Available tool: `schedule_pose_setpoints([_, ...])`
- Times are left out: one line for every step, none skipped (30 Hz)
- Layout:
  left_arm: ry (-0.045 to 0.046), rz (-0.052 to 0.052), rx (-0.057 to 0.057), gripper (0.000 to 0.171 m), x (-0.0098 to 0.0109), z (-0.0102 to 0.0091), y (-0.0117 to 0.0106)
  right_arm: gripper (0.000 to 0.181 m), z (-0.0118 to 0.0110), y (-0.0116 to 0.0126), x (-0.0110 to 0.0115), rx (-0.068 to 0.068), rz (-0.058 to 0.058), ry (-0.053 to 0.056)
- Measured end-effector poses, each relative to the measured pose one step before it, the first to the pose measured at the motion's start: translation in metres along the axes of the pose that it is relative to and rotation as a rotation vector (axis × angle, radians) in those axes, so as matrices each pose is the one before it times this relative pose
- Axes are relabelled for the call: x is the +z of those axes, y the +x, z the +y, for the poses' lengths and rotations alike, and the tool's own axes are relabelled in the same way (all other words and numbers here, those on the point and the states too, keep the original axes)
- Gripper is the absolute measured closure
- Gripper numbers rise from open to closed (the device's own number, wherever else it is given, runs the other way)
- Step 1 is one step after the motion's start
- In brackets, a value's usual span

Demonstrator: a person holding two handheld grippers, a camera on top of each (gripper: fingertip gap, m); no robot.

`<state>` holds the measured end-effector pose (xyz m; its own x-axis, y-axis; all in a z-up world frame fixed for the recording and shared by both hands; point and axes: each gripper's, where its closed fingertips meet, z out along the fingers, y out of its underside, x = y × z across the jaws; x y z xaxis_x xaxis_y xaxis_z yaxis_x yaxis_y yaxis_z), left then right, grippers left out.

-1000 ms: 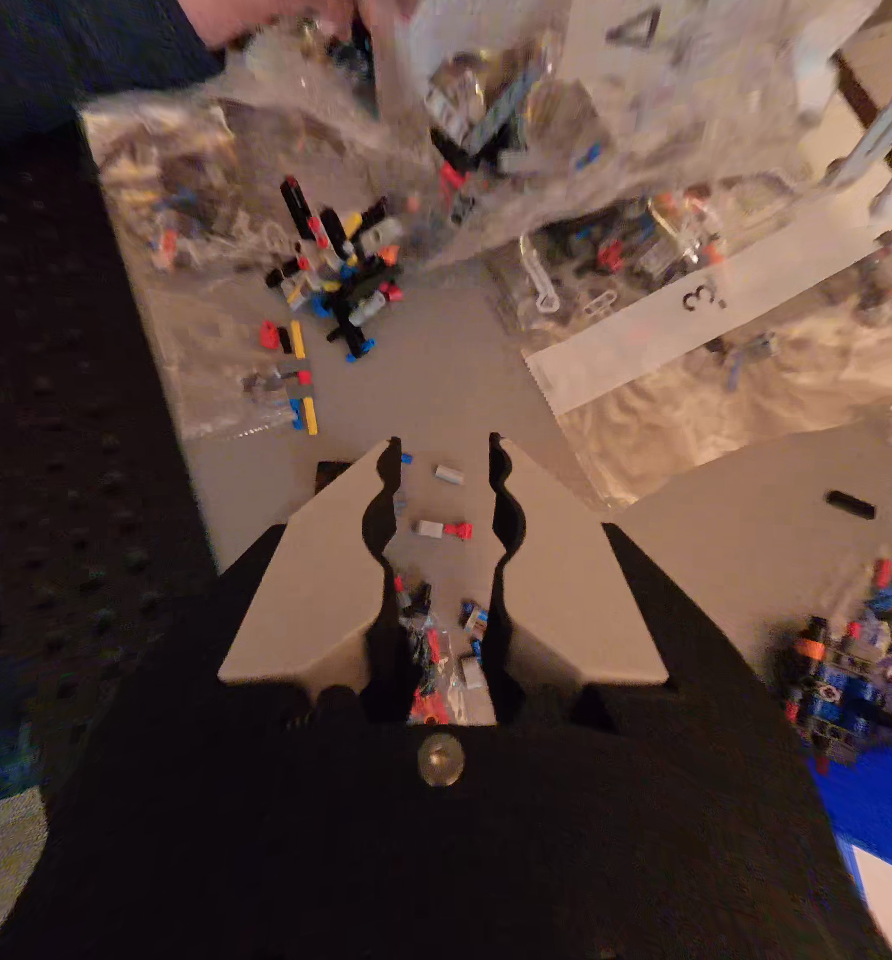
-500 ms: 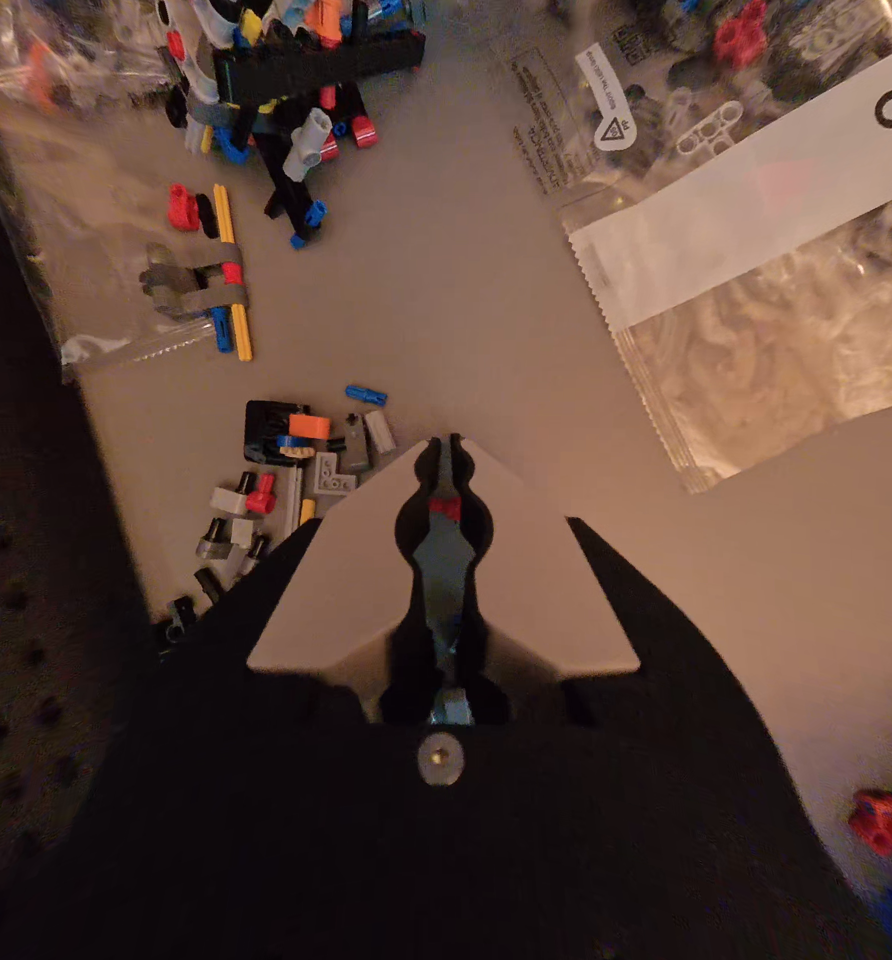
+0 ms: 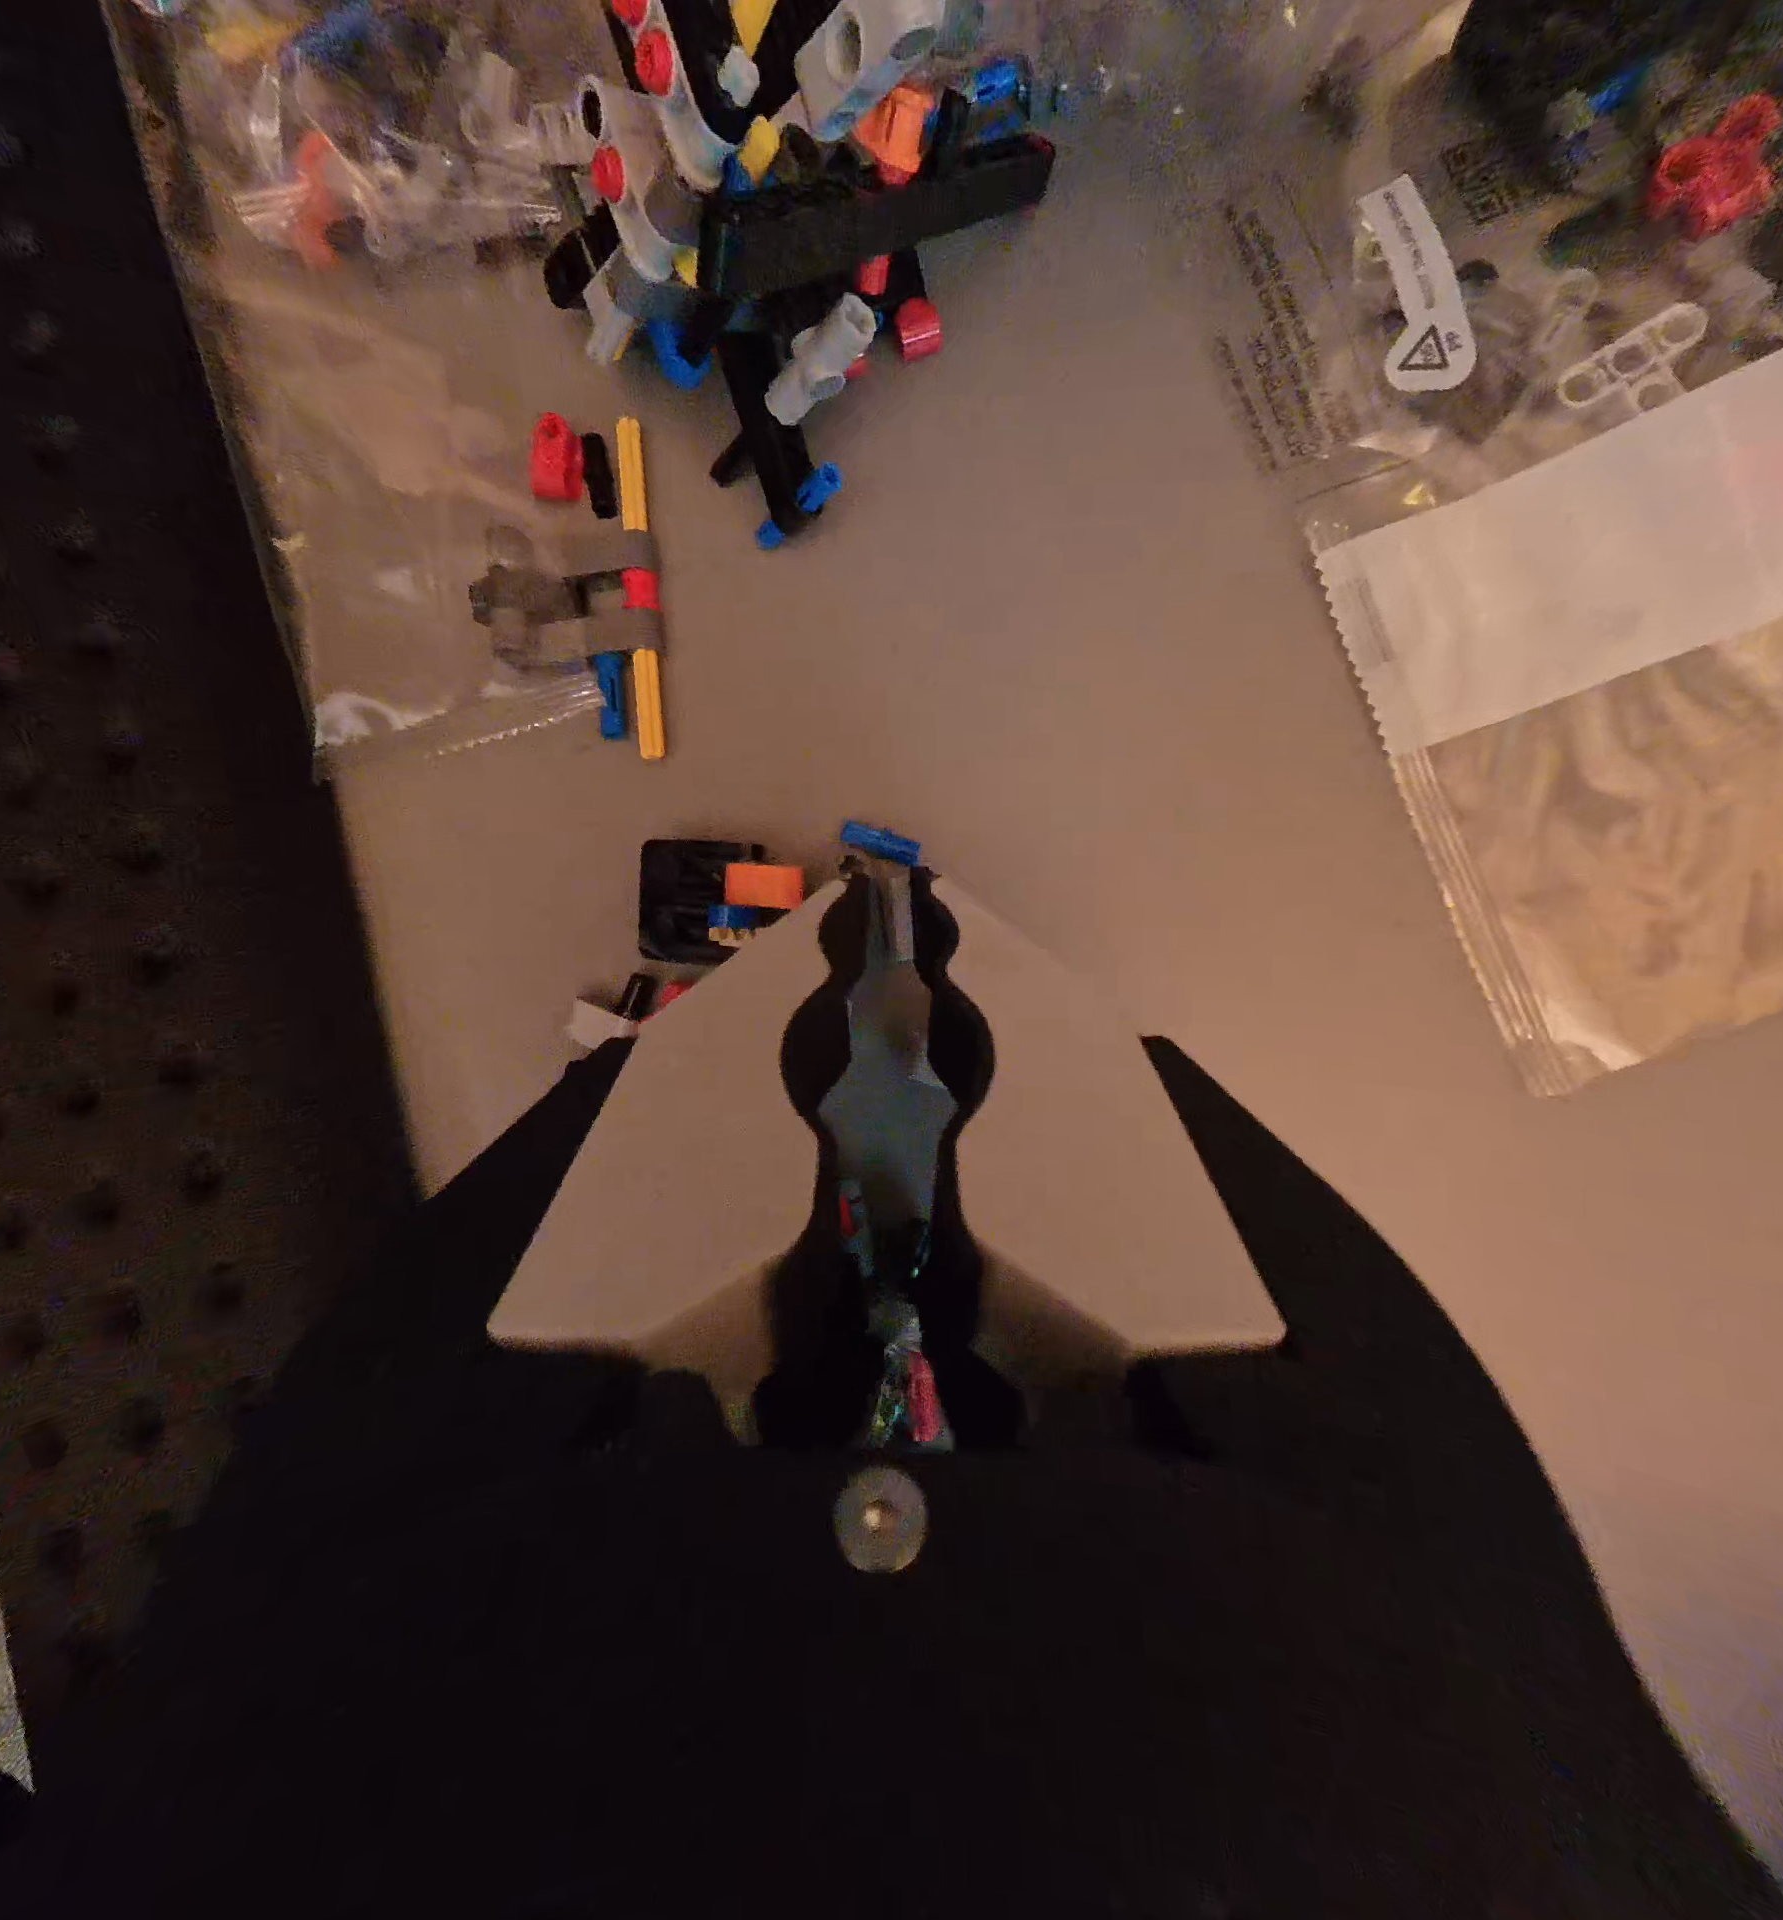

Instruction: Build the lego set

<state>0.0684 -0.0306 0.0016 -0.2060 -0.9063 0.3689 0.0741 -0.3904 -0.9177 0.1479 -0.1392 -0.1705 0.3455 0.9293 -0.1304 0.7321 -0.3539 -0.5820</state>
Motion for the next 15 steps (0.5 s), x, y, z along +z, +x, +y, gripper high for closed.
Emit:
schedule_pose_setpoints([0.00286,-0.0006,-0.0004,0.171,-0.00061,-0.00054,-0.00008,0.176,0.00019,-0.00019,-0.00015,0.0041,-0.0004,-0.0005])
schedule_pose_setpoints([0.00224,-0.0007,-0.0003,0.171,-0.00057,-0.00048,-0.0002,0.177,0.00074,-0.00084,-0.00039,0.0064,-0.0048,-0.0026])
schedule_pose_setpoints([0.00146,-0.0003,-0.0003,0.171,-0.00025,-0.00025,-0.00026,0.175,0.00075,-0.00136,-0.00044,0.0011,-0.0051,-0.0042])
schedule_pose_setpoints([0.00009,0.0005,-0.0003,0.171,0.00009,-0.00004,-0.00002,0.169,0.00136,-0.0001,-0.00074,-0.0013,0.0024,-0.0045])
schedule_pose_setpoints([-0.00114,0.0004,-0.0002,0.171,0.00028,0.00024,-0.00014,0.164,0.00157,-0.00001,-0.00056,0.0011,0.0035,-0.0037])
schedule_pose_setpoints([-0.00133,0.0007,-0.0004,0.171,0.00038,0.00032,-0.00001,0.158,0.00128,-0.00089,-0.00002,0.0056,-0.0029,-0.0044])
schedule_pose_setpoints([-0.00147,0.0008,-0.0004,0.171,0.00048,0.00038,0.00007,0.155,0.0007,-0.00077,0.00041,0.0097,-0.0055,-0.0015])
schedule_pose_setpoints([-0.00164,0.0008,-0.0003,0.171,0.00037,0.0004,0.00008,0.154,0.00036,-0.00115,0.00026,0.0048,-0.0067,-0.0018])
schedule_pose_setpoints([-0.00127,0.0006,-0.0004,0.171,0.0003,0.00034,0.00008,0.153,0.00044,-0.0002,-0.00034,-0.0038,0.0028,-0.0015])
schedule_pose_setpoints([-0.0004,0.0,0.0001,0.171,0.00007,0.00019,0.00002,0.154,0.00049,0.00055,-0.001,-0.003,0.0092,-0.0007])
schedule_pose_setpoints([0.00049,-0.0003,0.0004,0.171,-0.00023,-0.00014,0.00012,0.155,0.00071,-0.00024,-0.00088,0.0023,0.0013,-0.0016])
schedule_pose_setpoints([0.00127,-0.0005,-0.0001,0.171,-0.00023,-0.00015,-0.00012,0.155,0.00064,-0.00157,-0.00117,0.0025,-0.0071,0.0029])
schedule_pose_setpoints([0.00149,-0.0004,-0.0006,0.171,-0.00033,-0.00036,-0.0002,0.155,0.00042,-0.0008,-0.00151,0.0031,-0.0013,0.0074])
schedule_pose_setpoints([0.00084,-0.0003,-0.0004,0.171,-0.00018,-0.00012,-0.0002,0.154,0.00086,-0.00024,-0.00111,0.0057,-0.0001,0.0039])
schedule_pose_setpoints([0.00013,0.0001,-0.0002,0.171,-0.00001,0.00007,0.0,0.152,0.00211,-0.00012,-0.00037,0.0065,-0.0006,-0.0029])
